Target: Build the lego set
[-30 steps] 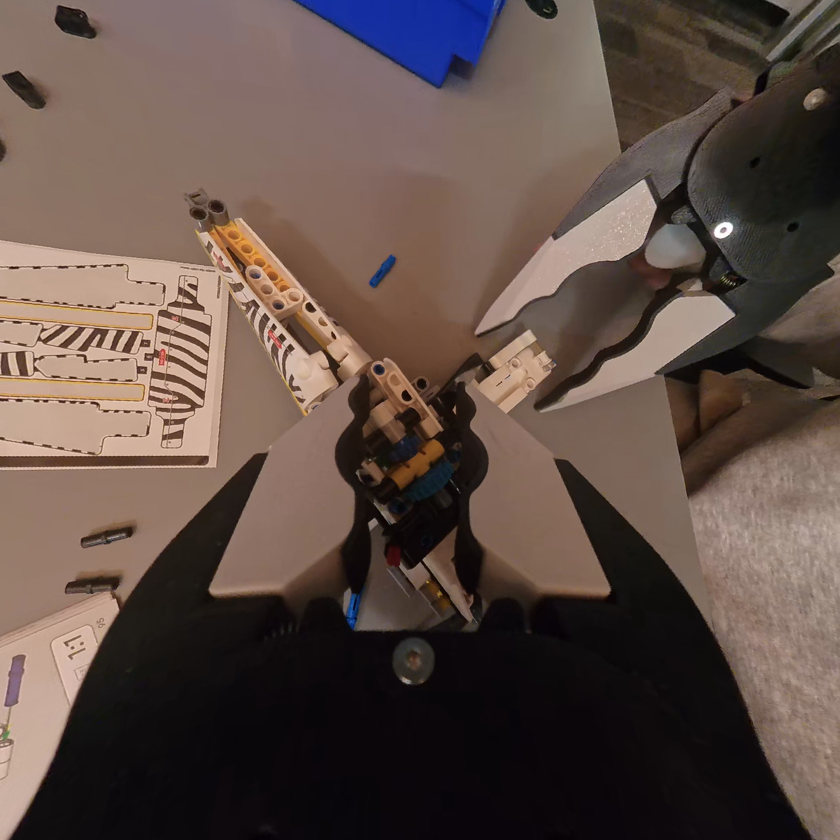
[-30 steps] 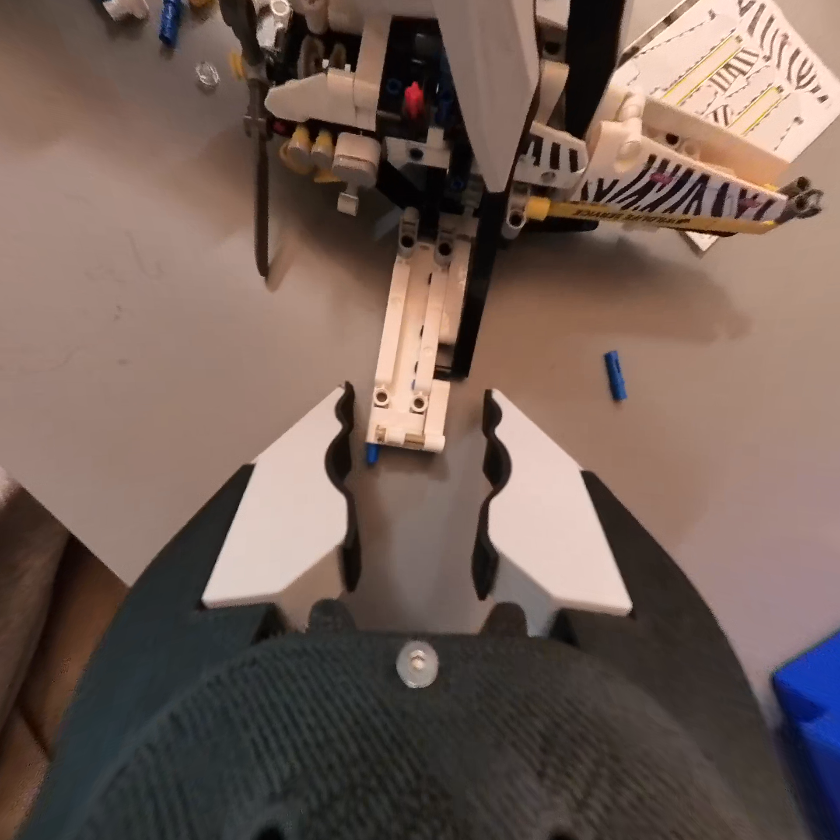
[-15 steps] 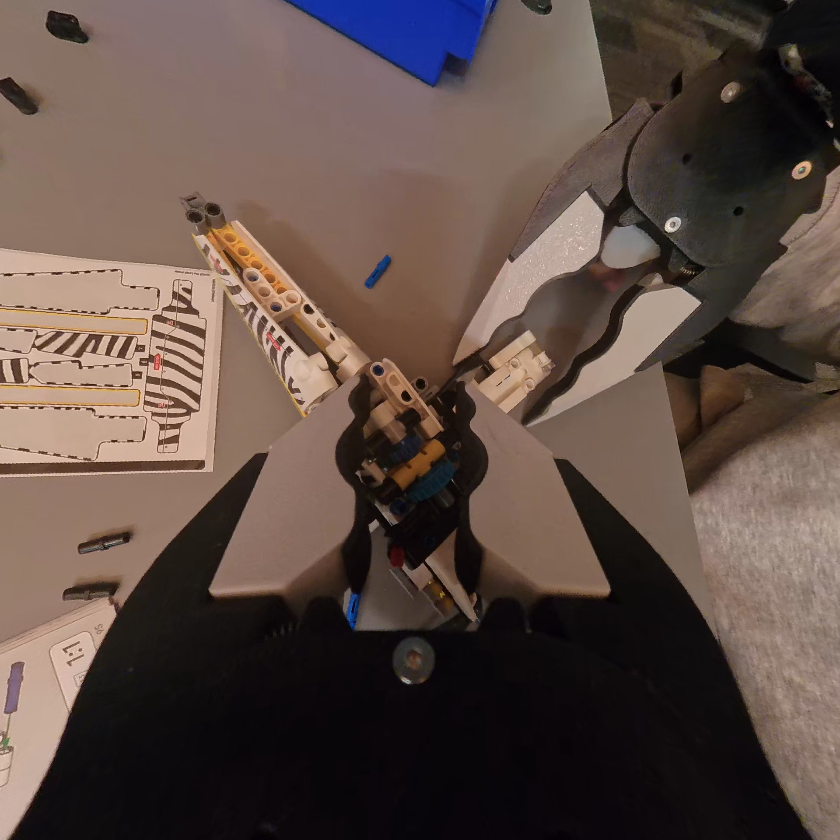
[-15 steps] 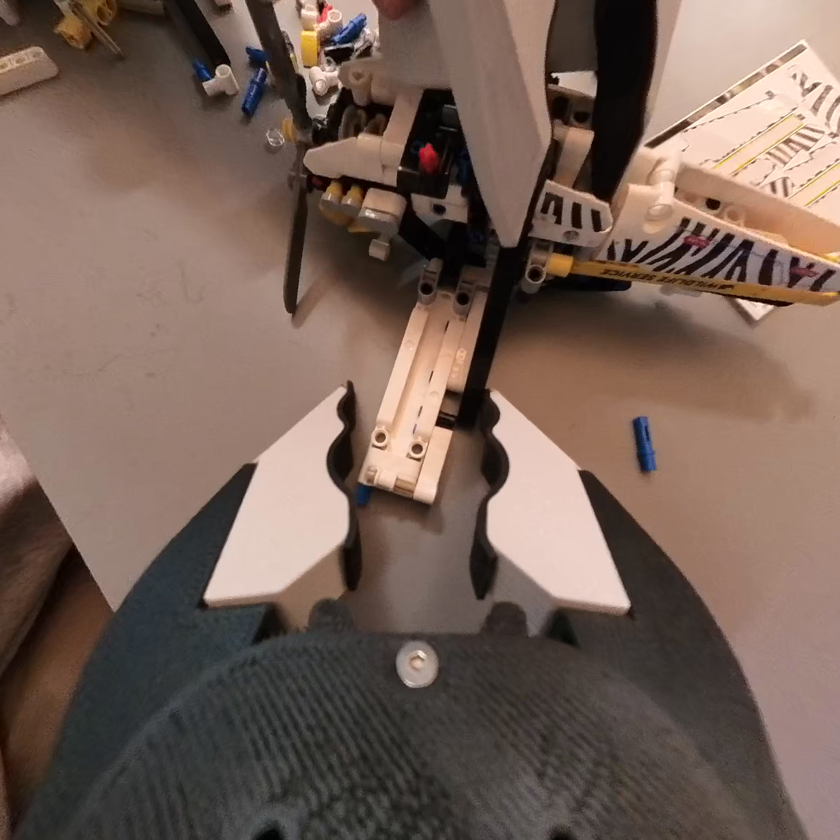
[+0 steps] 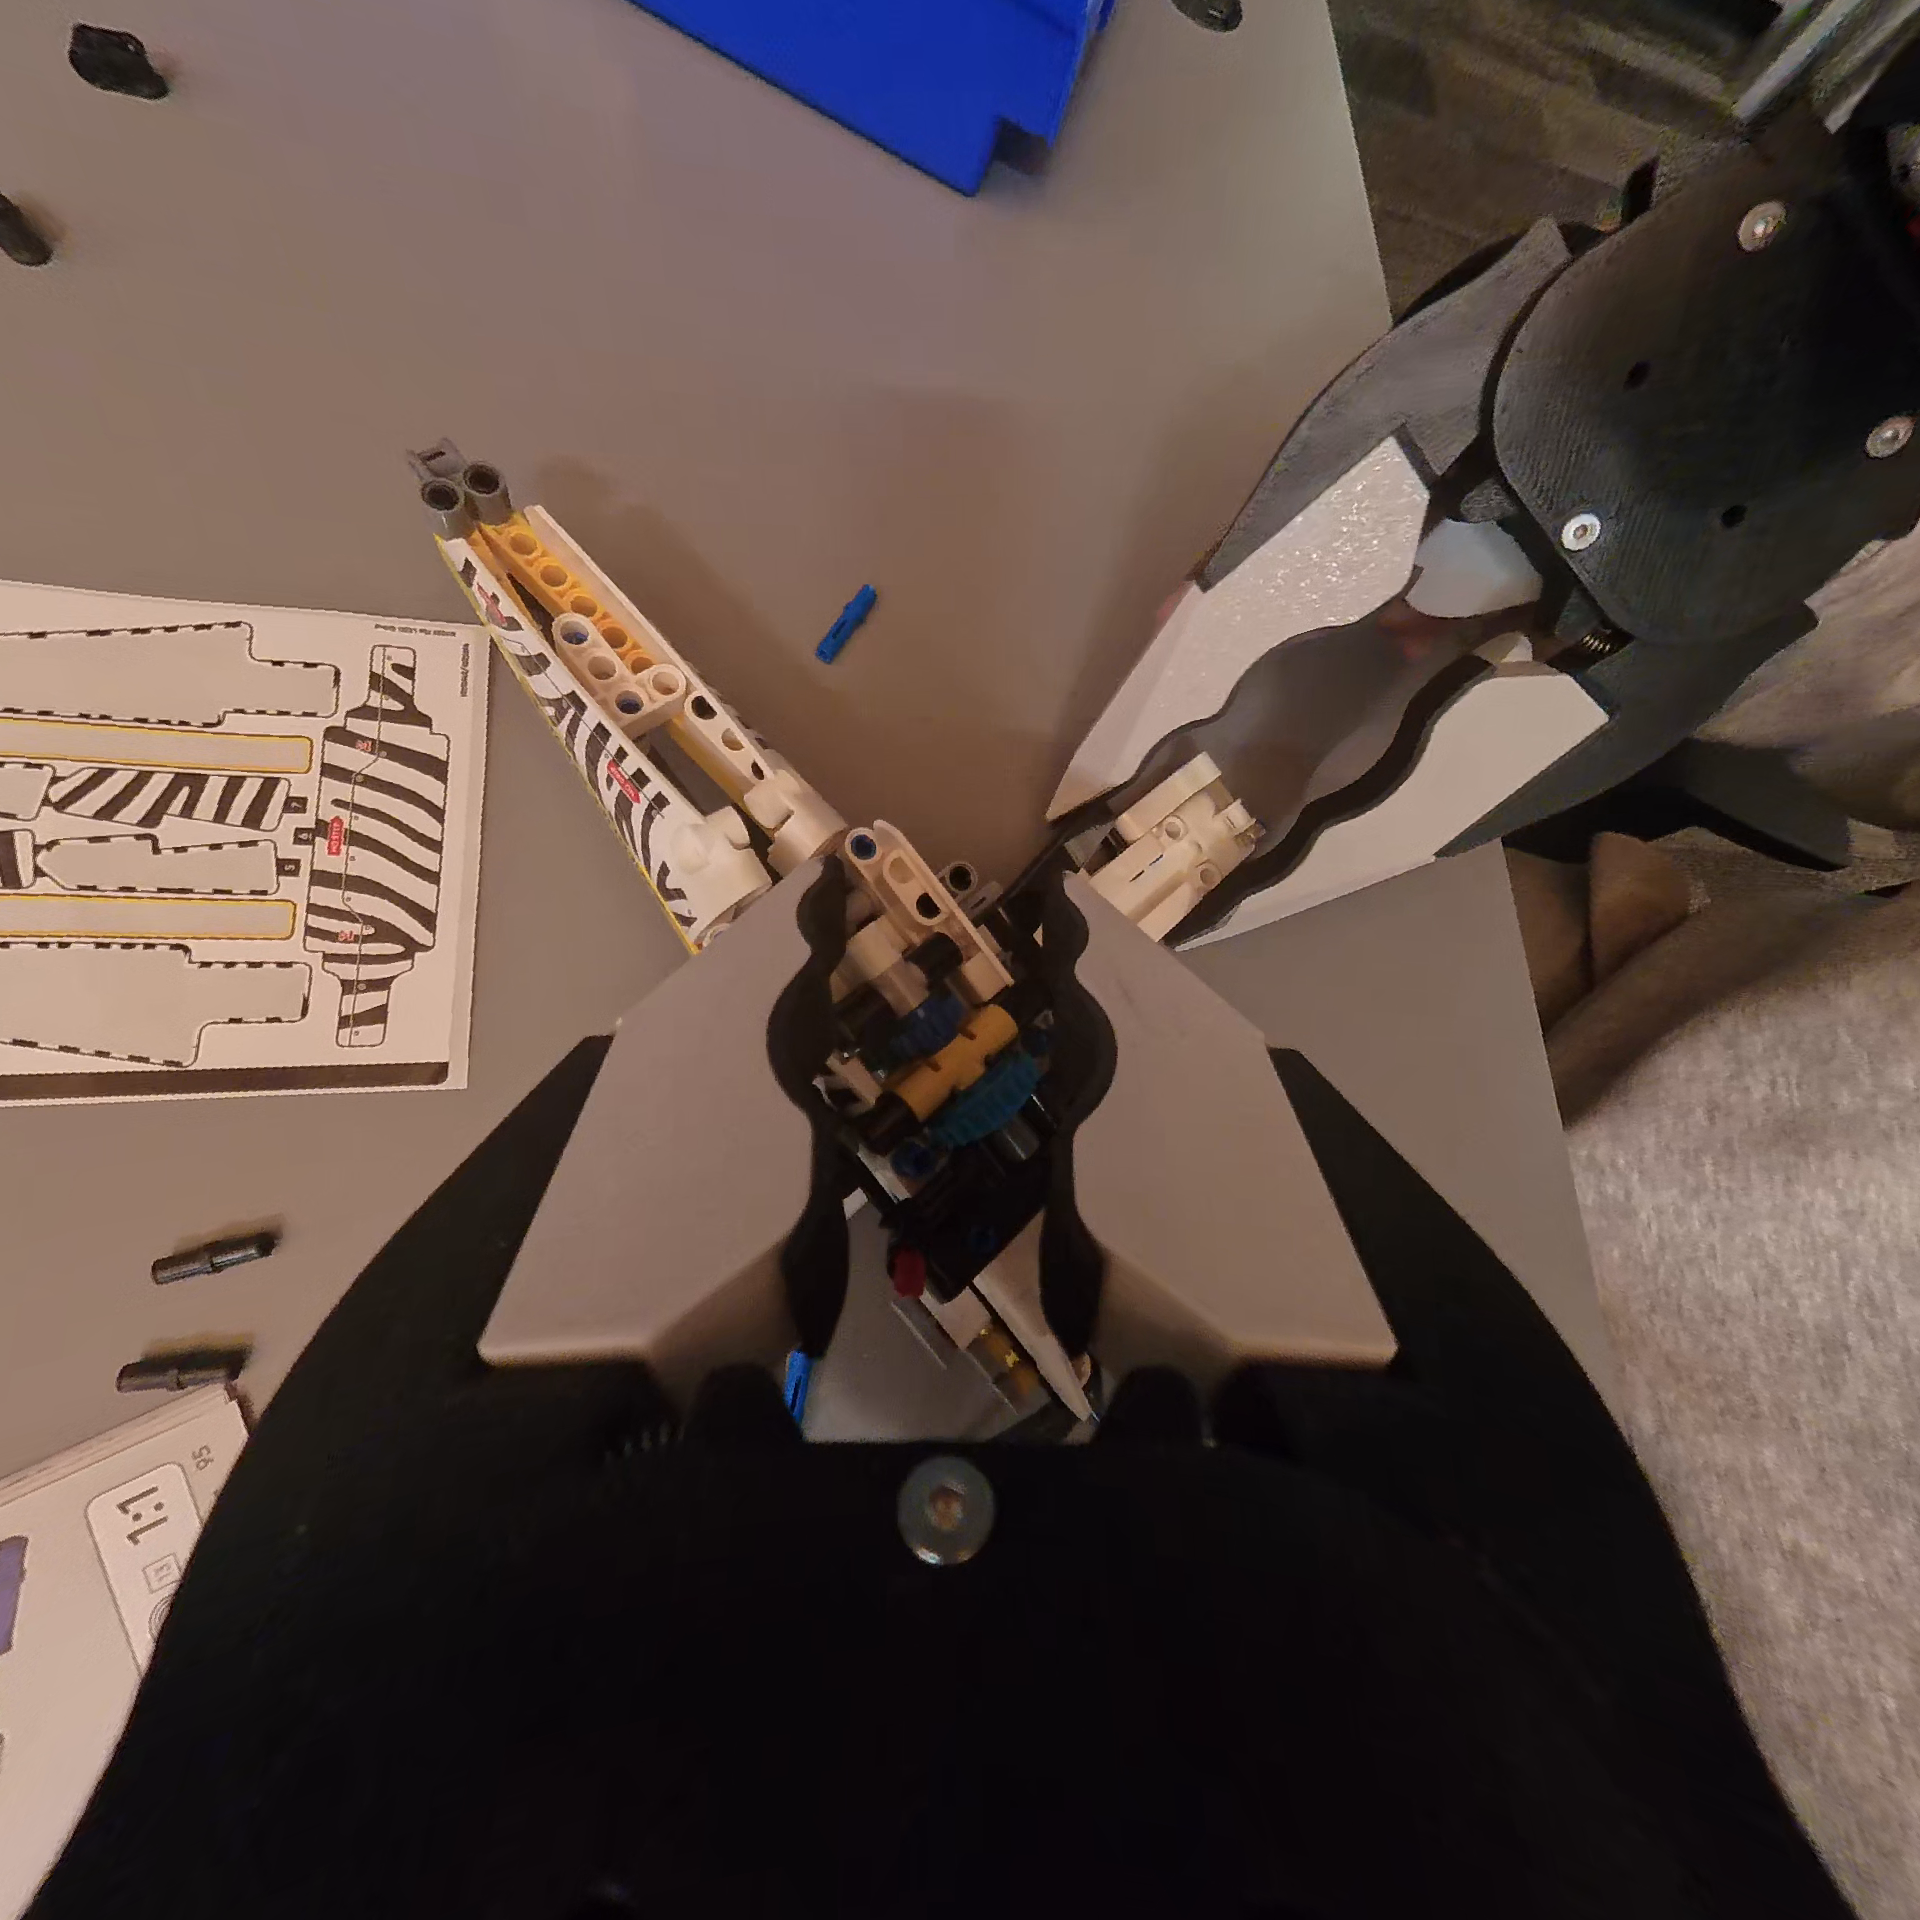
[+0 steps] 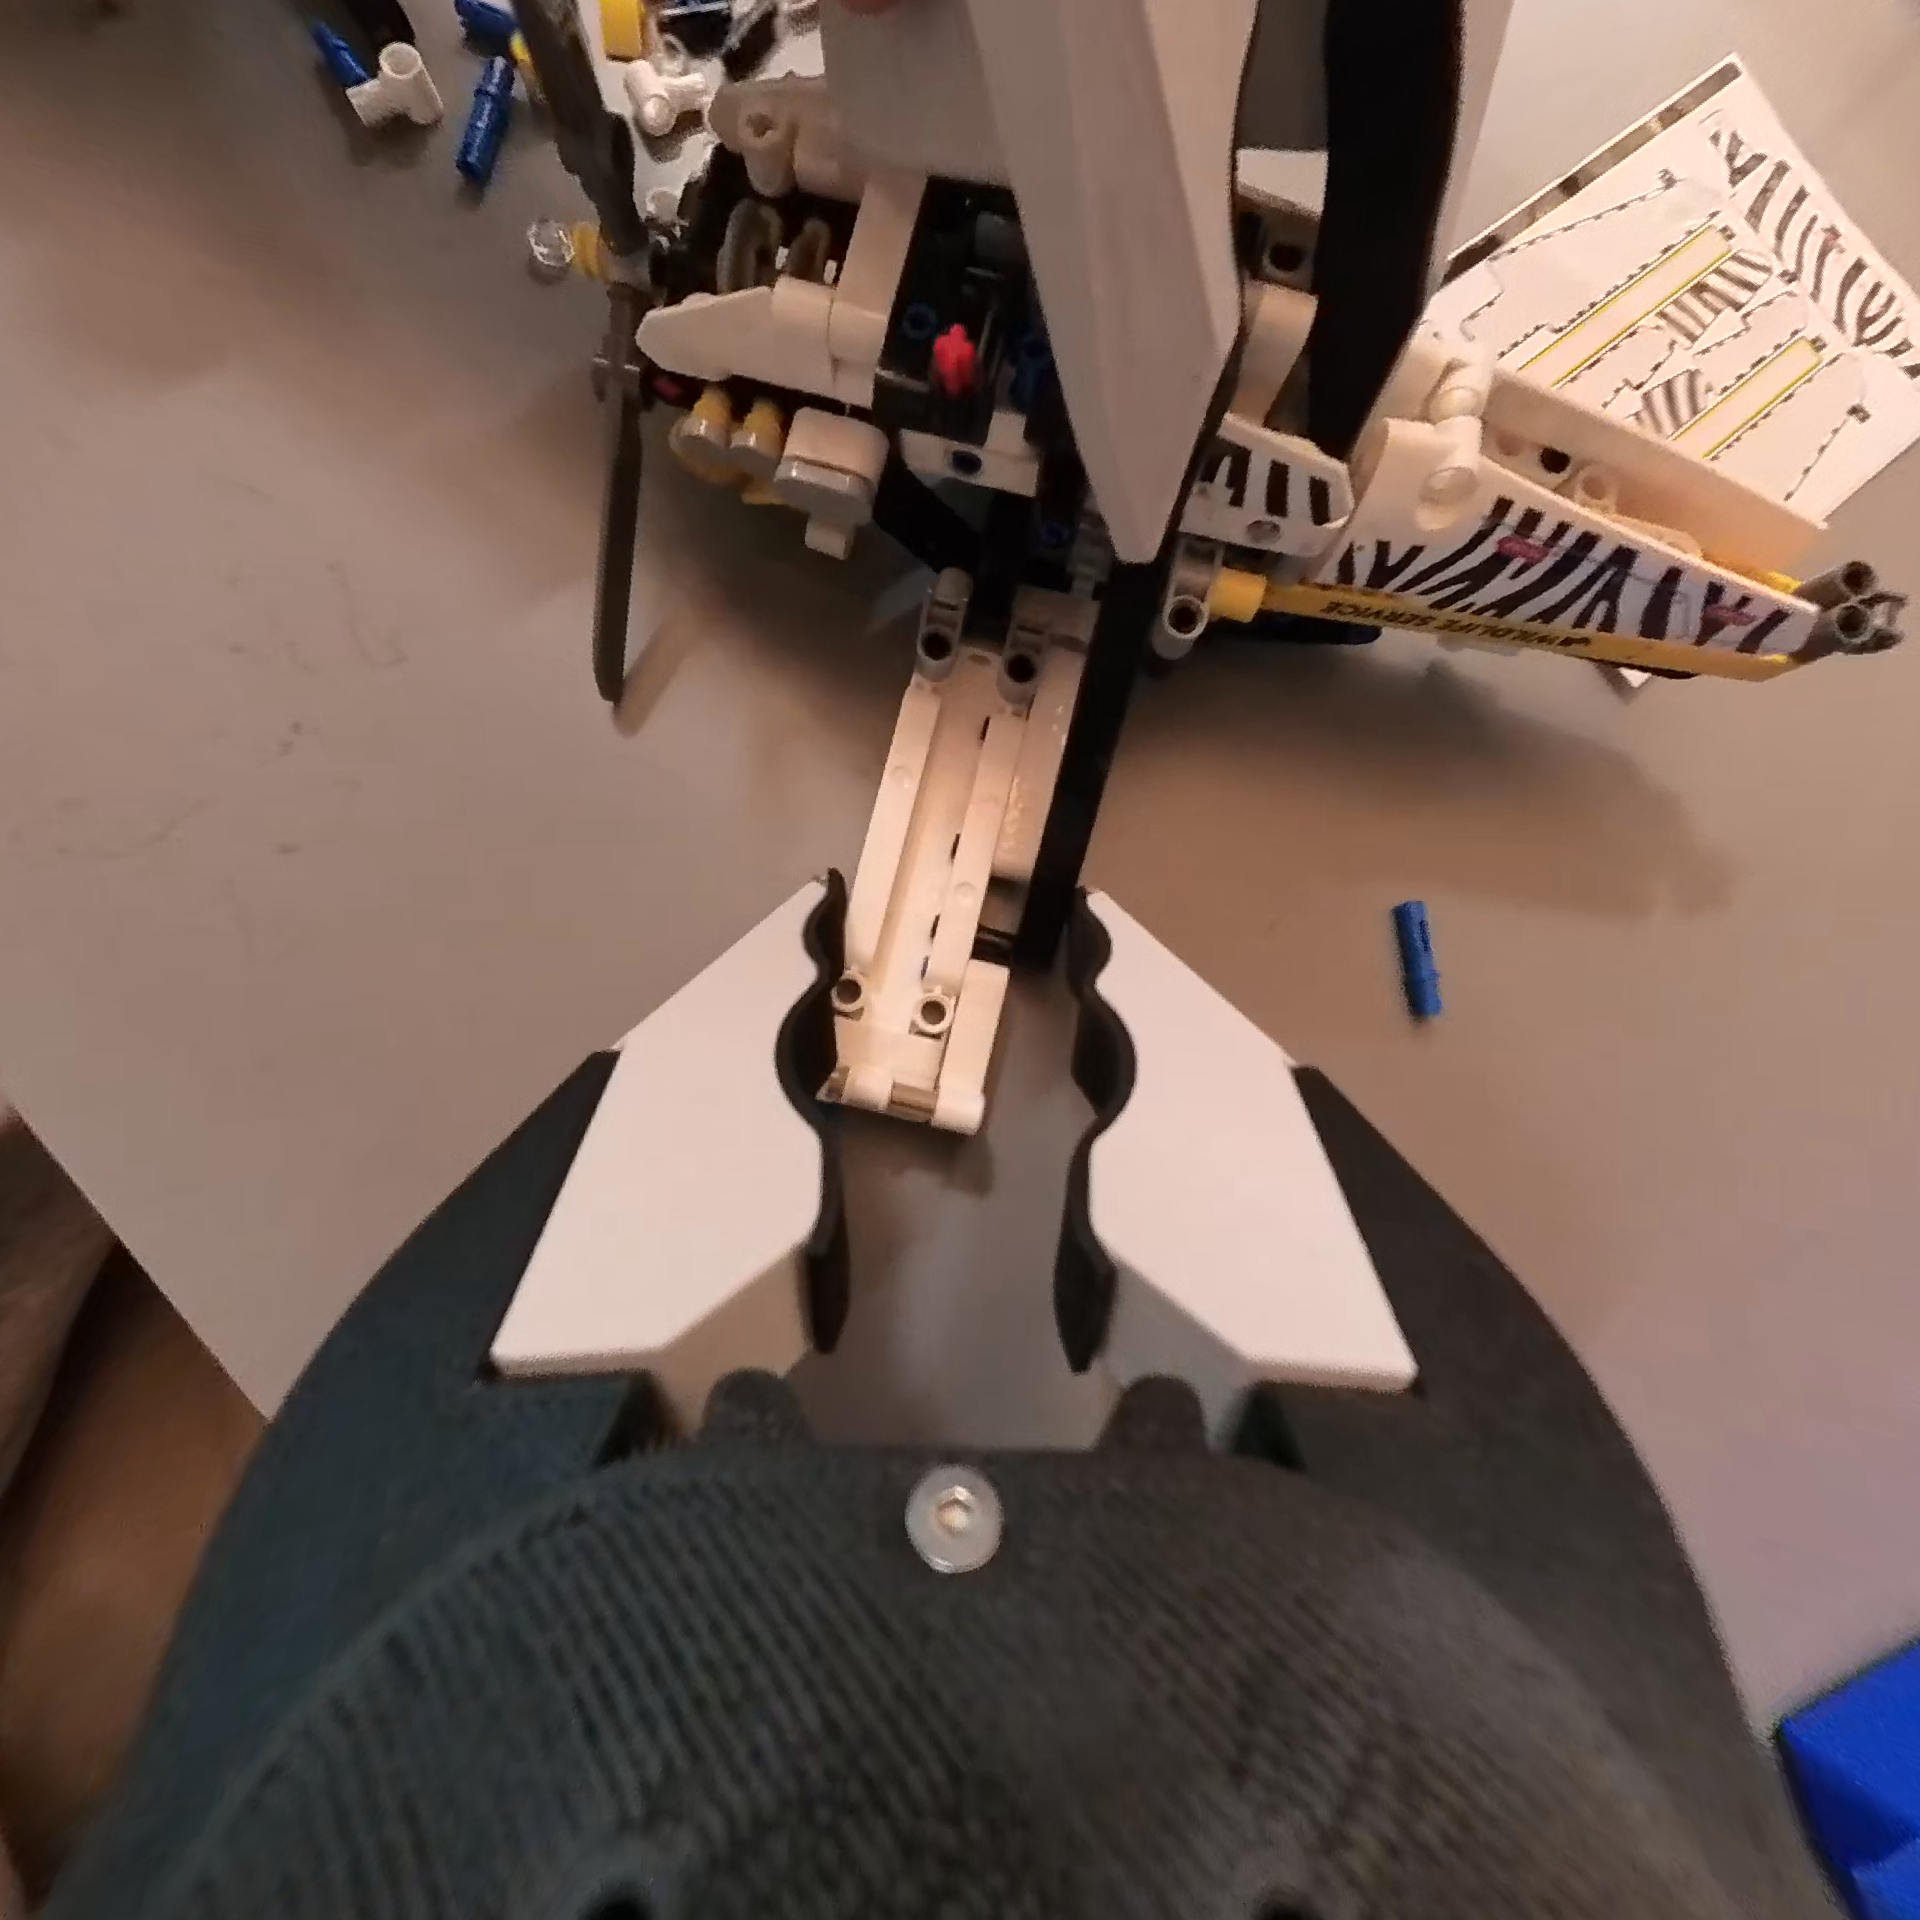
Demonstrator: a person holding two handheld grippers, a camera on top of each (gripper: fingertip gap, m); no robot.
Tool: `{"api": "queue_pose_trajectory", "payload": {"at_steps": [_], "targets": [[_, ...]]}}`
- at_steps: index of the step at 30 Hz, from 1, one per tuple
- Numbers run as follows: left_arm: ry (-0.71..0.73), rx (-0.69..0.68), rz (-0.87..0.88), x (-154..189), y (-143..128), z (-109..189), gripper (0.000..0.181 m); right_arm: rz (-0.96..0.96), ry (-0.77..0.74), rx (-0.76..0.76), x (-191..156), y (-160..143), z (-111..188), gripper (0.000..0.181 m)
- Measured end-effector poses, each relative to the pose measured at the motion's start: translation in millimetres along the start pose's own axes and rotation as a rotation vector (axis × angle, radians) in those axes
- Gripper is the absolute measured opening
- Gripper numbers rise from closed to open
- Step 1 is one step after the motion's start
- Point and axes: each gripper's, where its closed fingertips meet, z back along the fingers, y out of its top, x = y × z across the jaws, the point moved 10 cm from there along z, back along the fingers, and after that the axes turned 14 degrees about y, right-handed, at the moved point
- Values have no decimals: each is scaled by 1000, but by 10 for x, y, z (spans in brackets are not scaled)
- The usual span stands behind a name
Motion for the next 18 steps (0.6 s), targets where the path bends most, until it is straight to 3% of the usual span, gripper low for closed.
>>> {"api": "queue_pose_trajectory", "payload": {"at_steps": [18], "targets": [[10,0,-11,18,2,-4,37,-21,-72,10,-80,-12,8,43]]}}
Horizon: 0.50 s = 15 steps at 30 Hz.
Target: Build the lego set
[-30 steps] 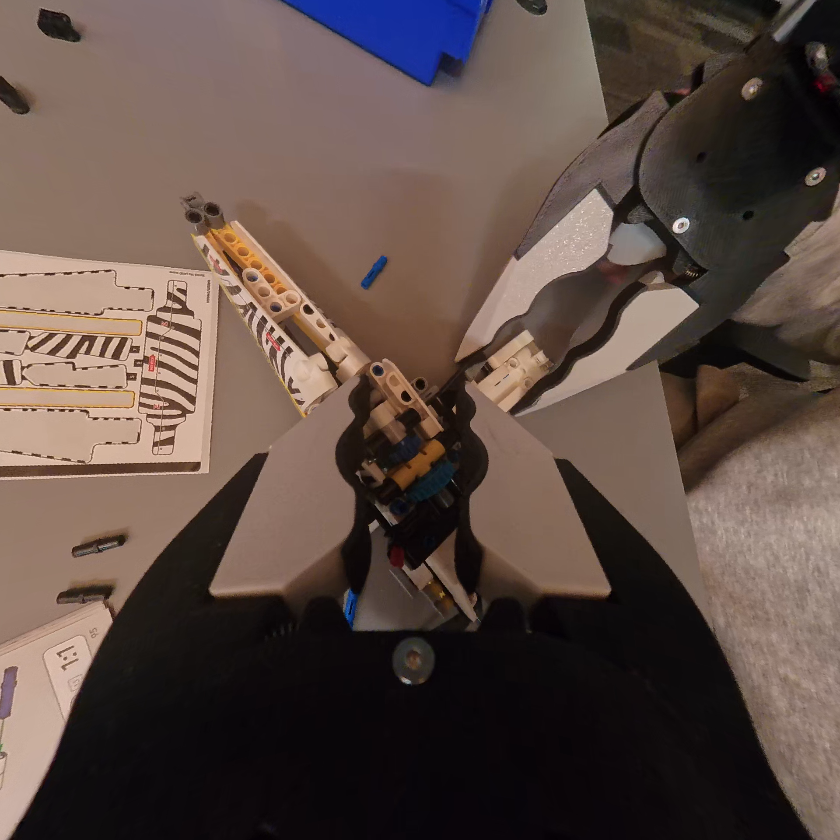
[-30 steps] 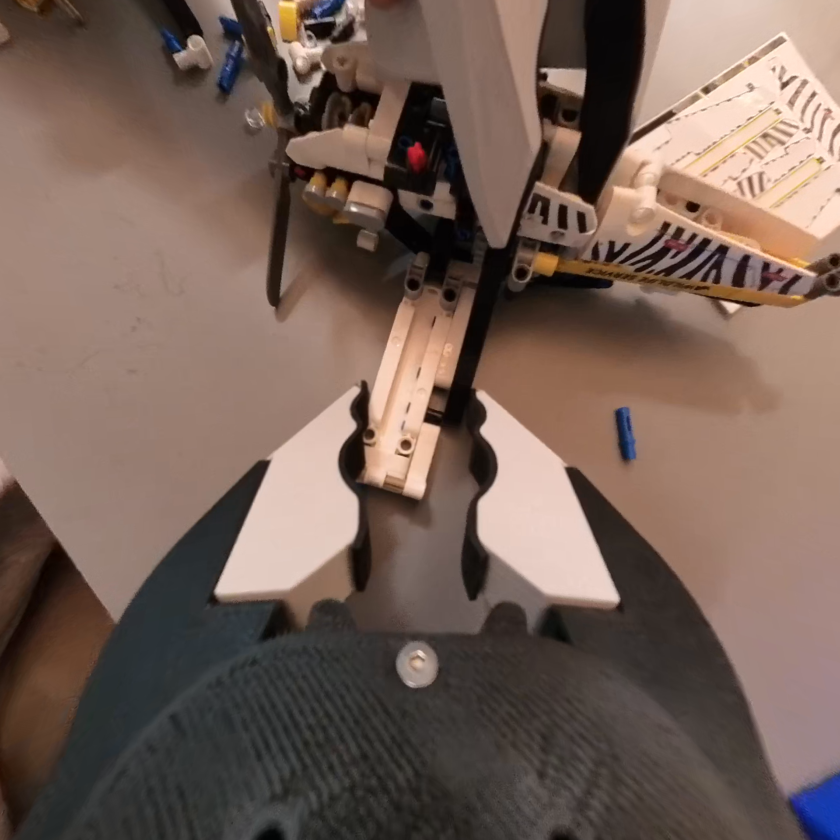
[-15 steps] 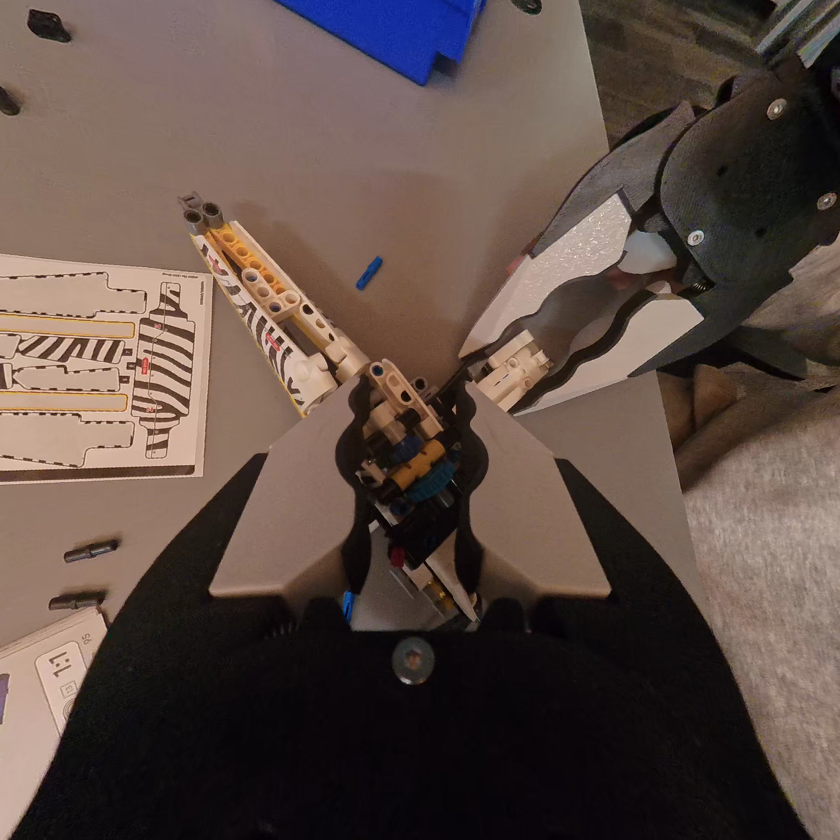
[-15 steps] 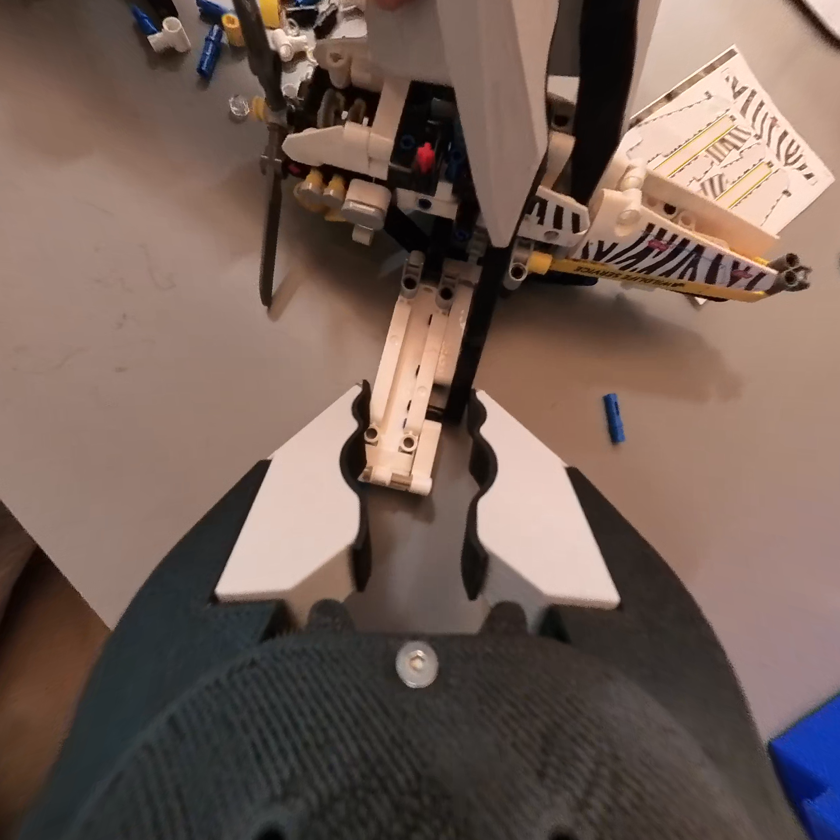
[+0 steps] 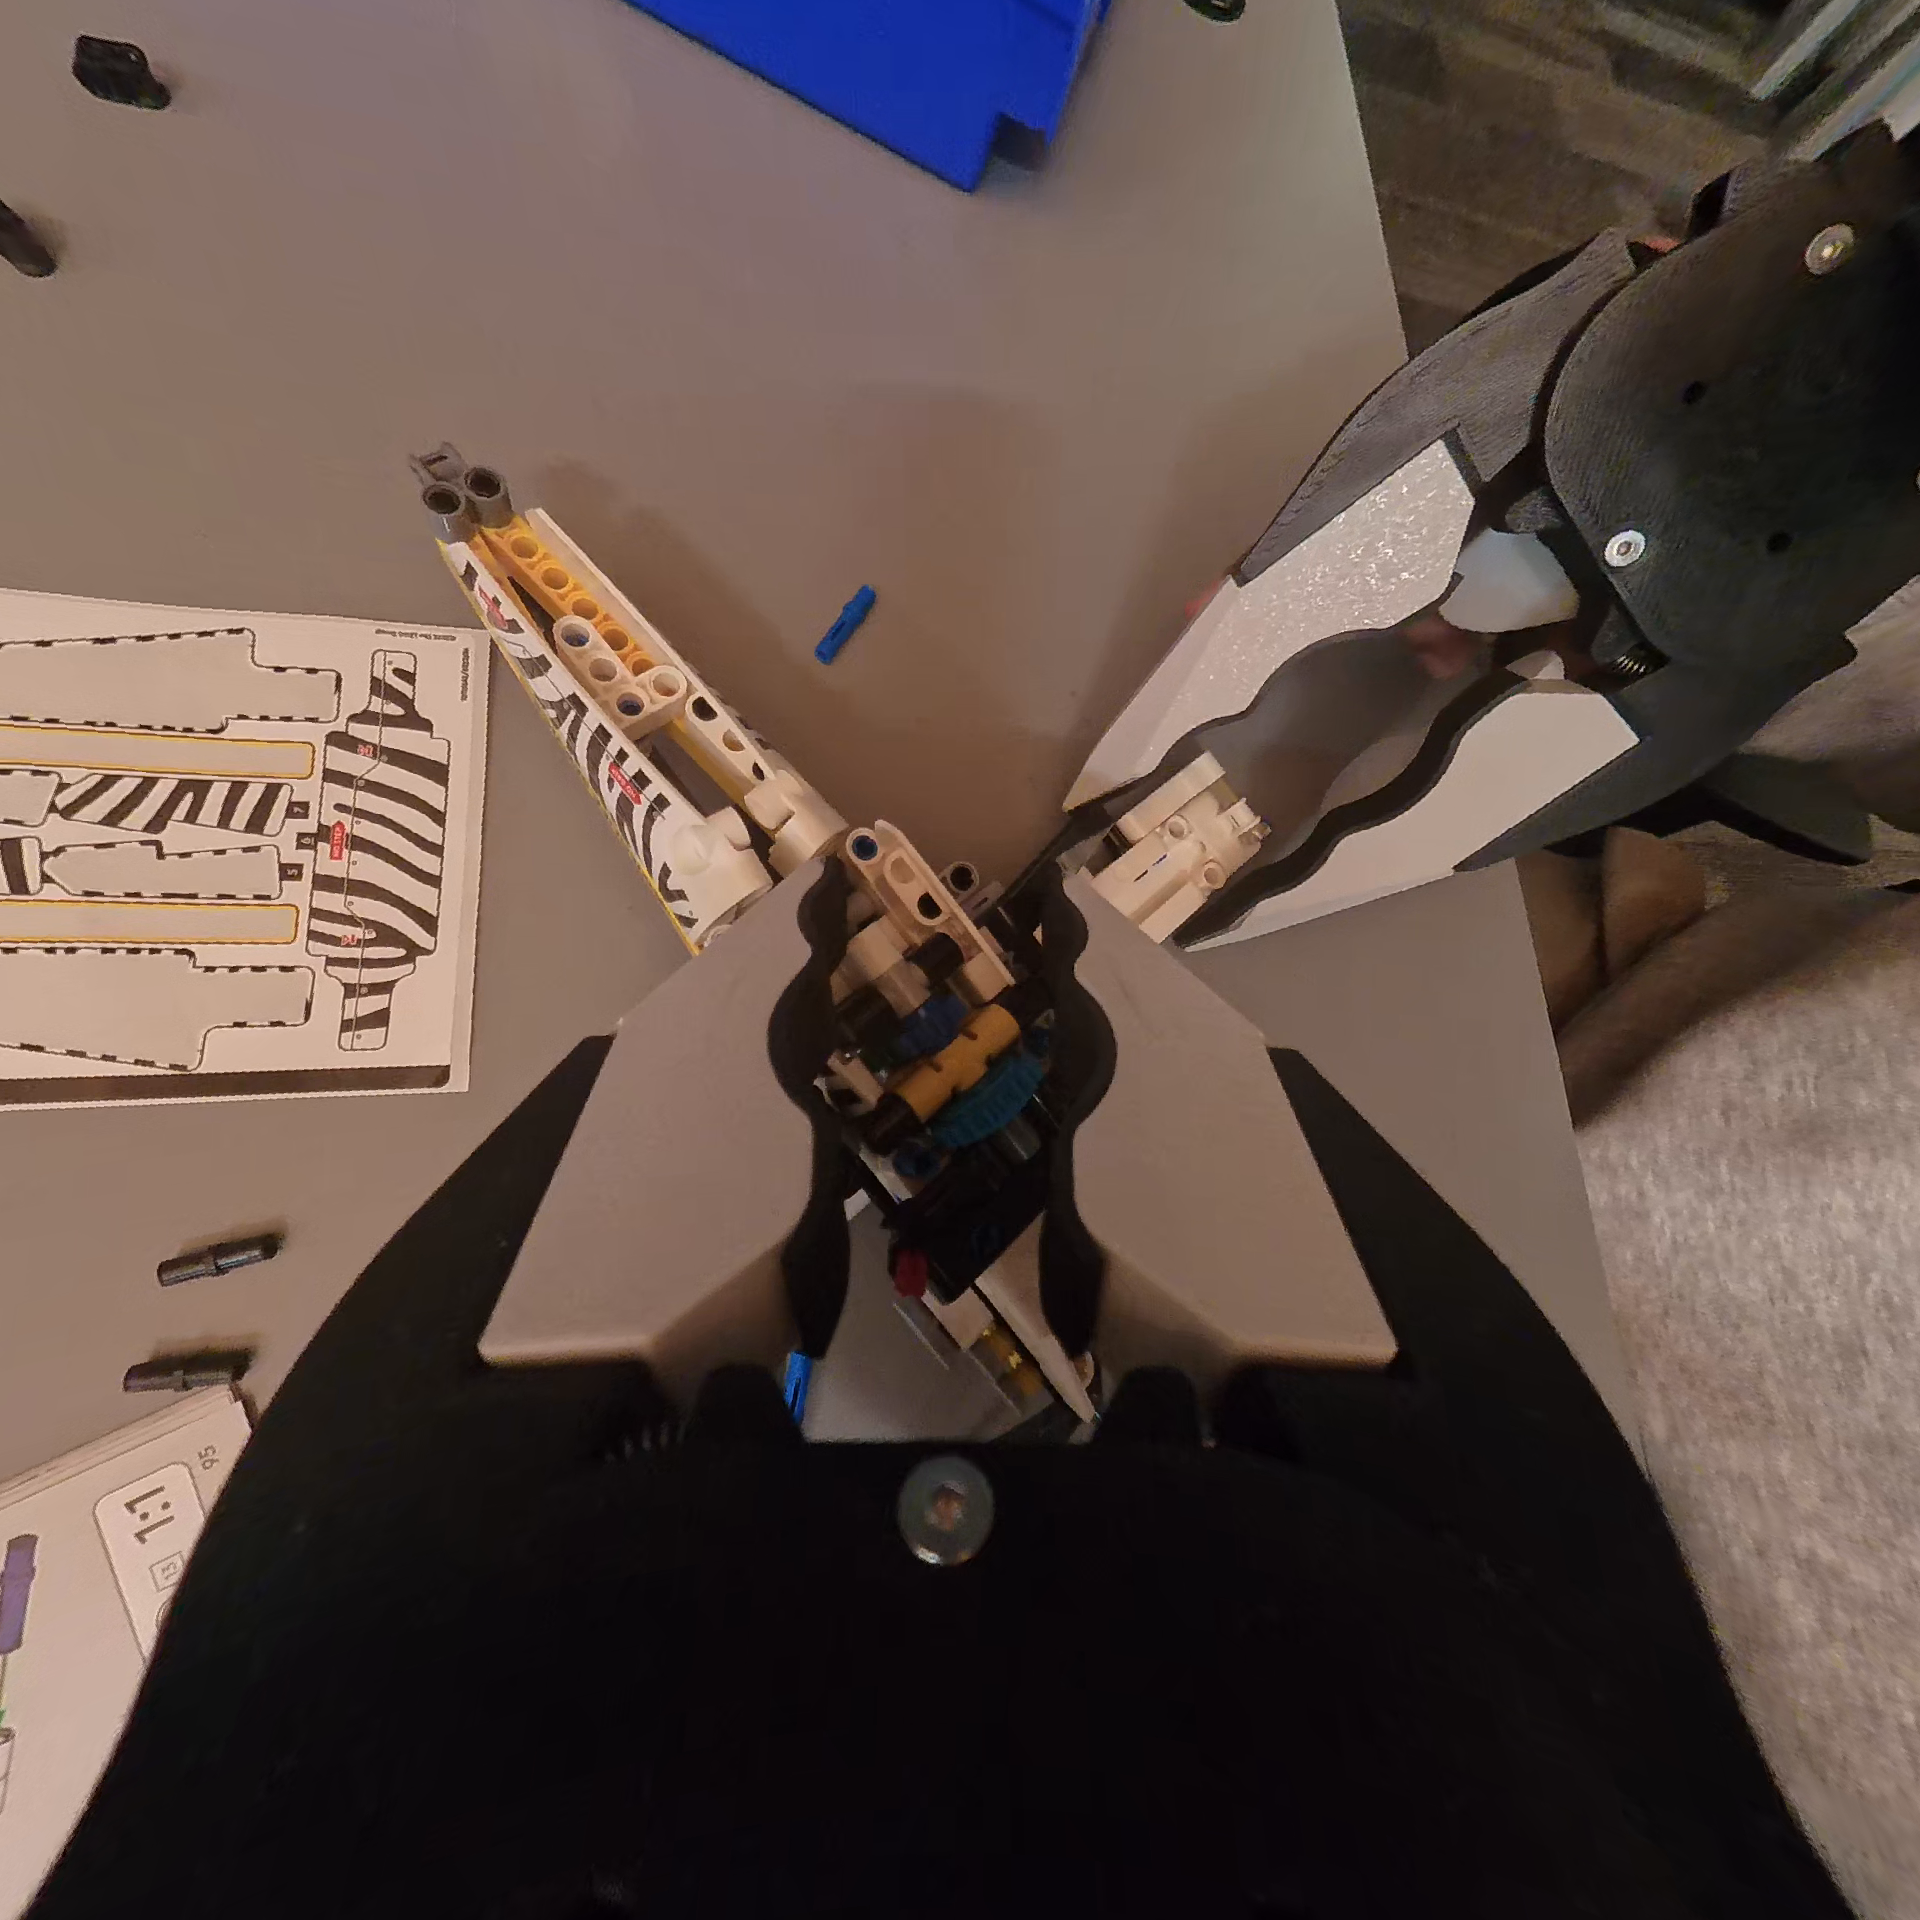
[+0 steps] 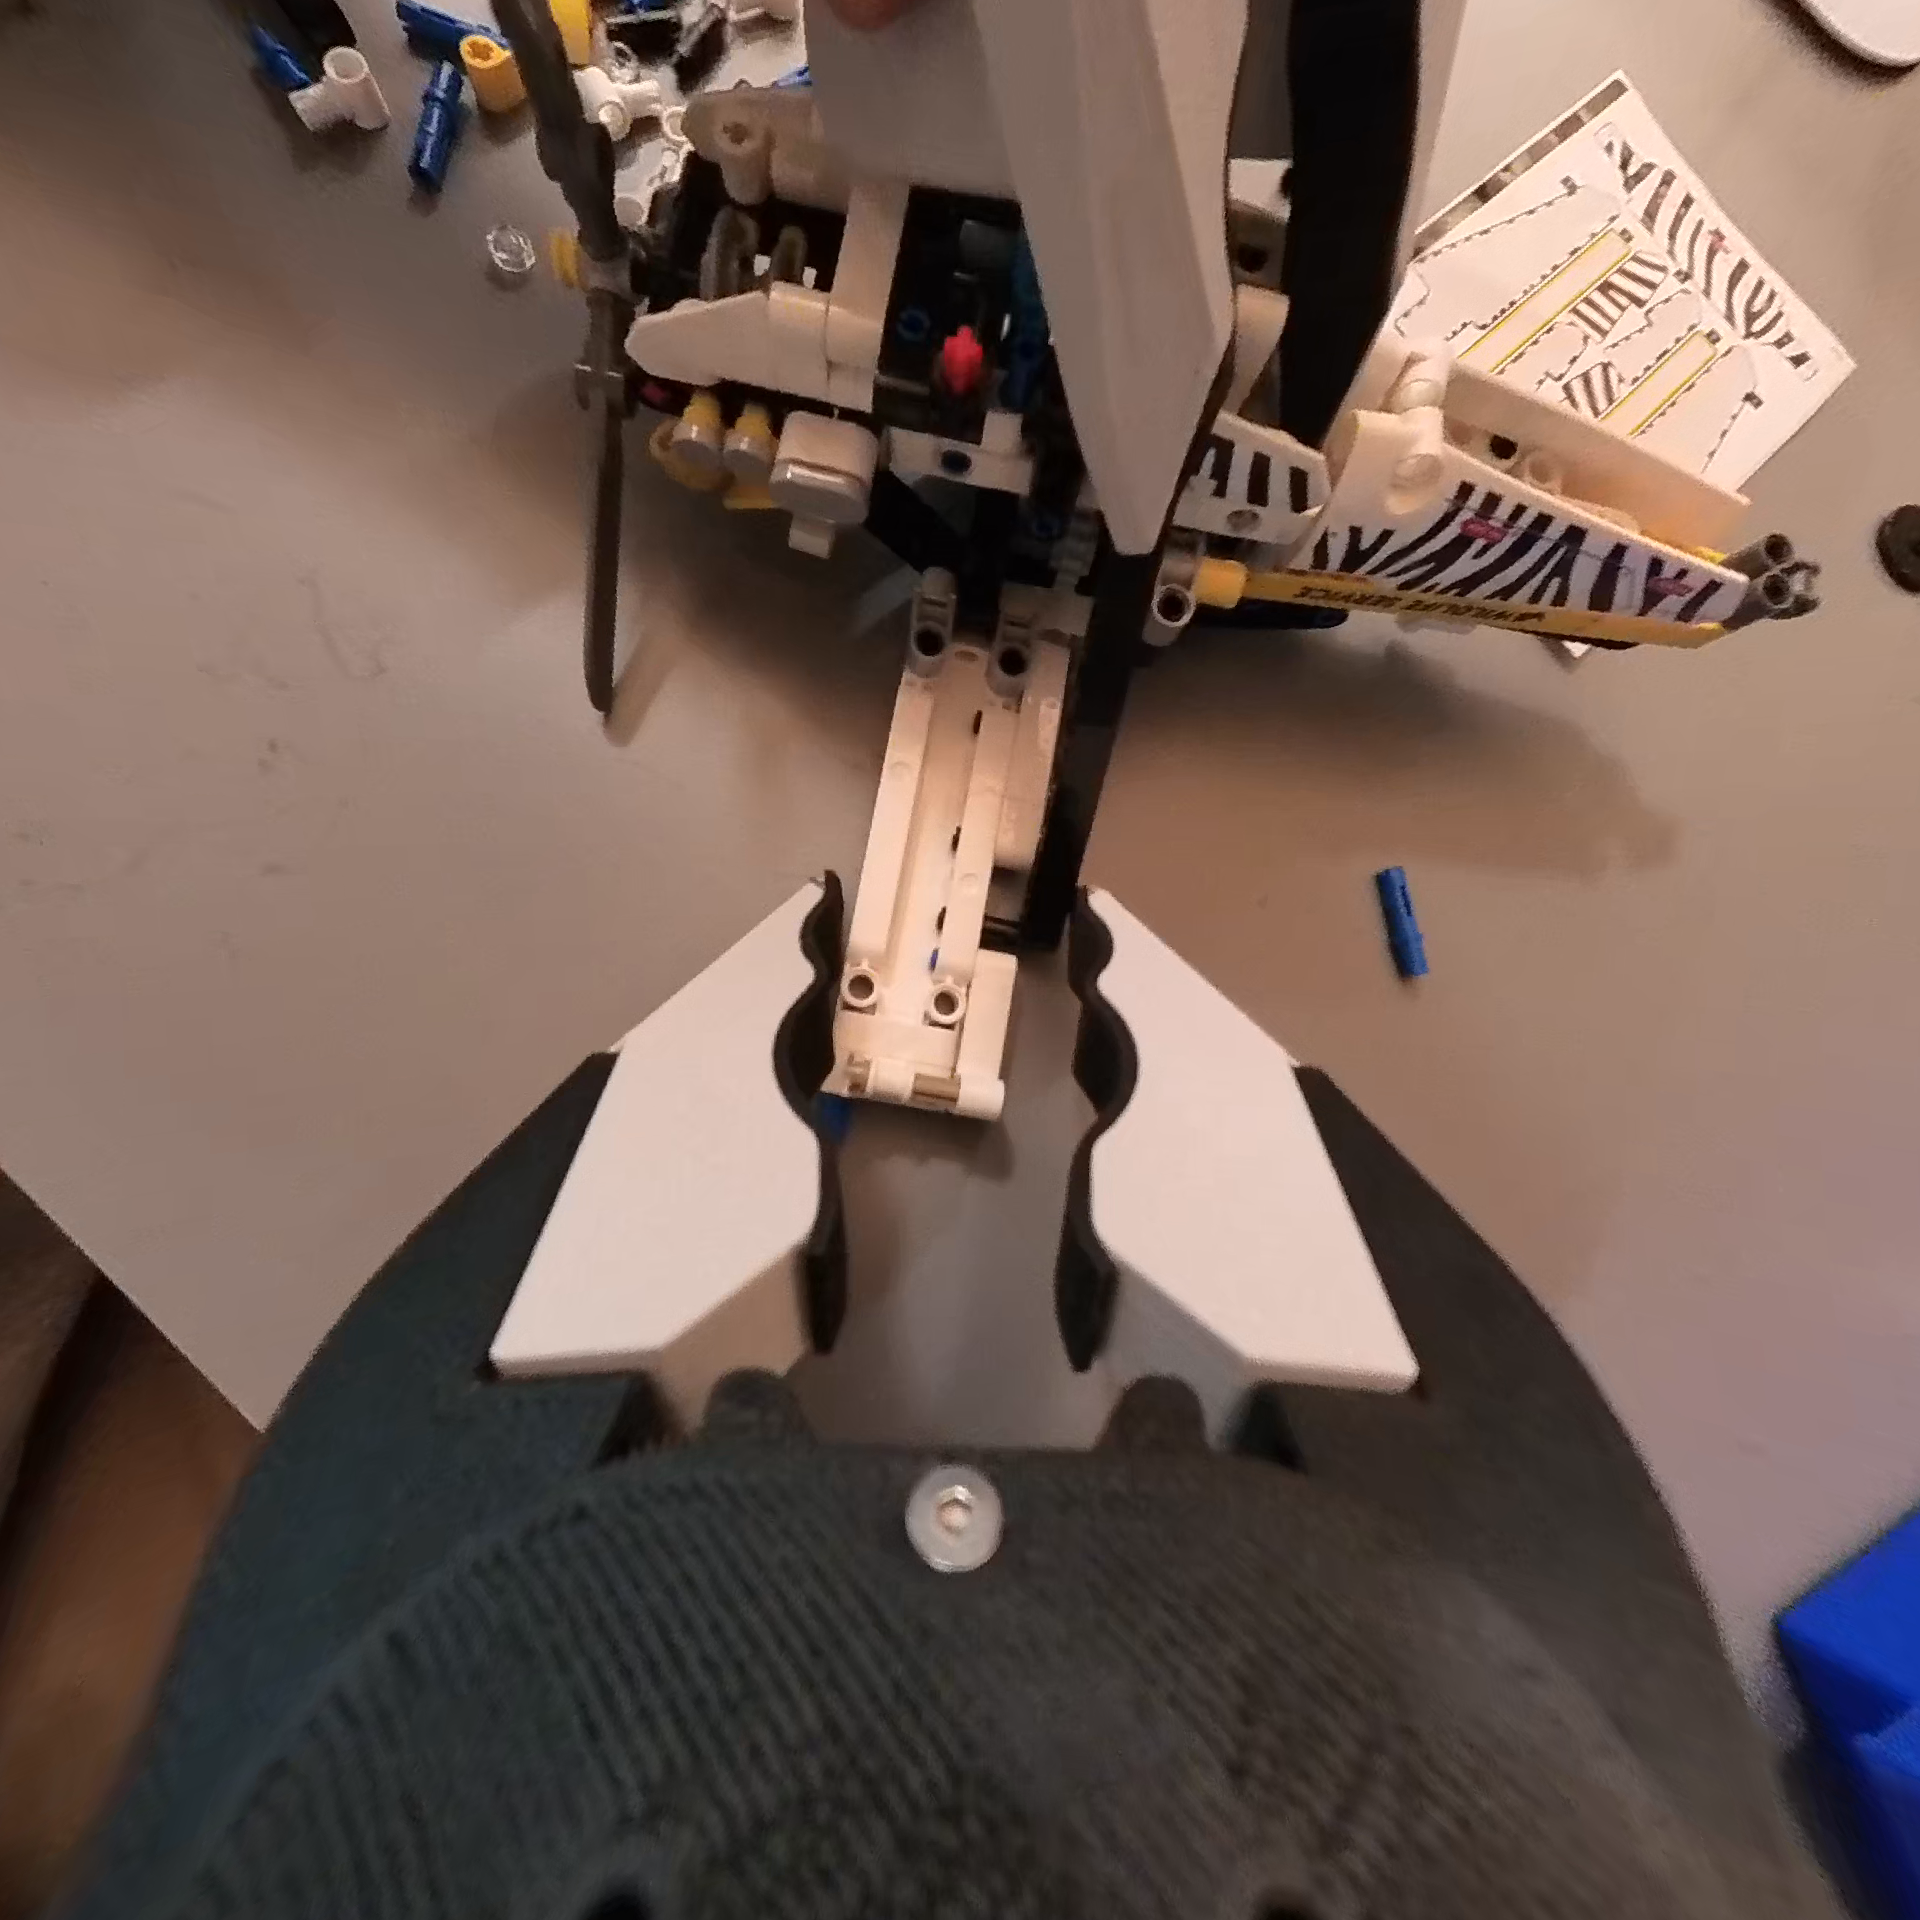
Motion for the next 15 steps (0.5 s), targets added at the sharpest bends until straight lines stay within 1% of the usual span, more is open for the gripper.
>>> {"api": "queue_pose_trajectory", "payload": {"at_steps": [7,15], "targets": [[4,0,-4,9,1,-1,37,4,0,-28,0,18,0,41],[12,3,-14,15,0,-3,37,45,26,-15,27,0,2,41]]}}
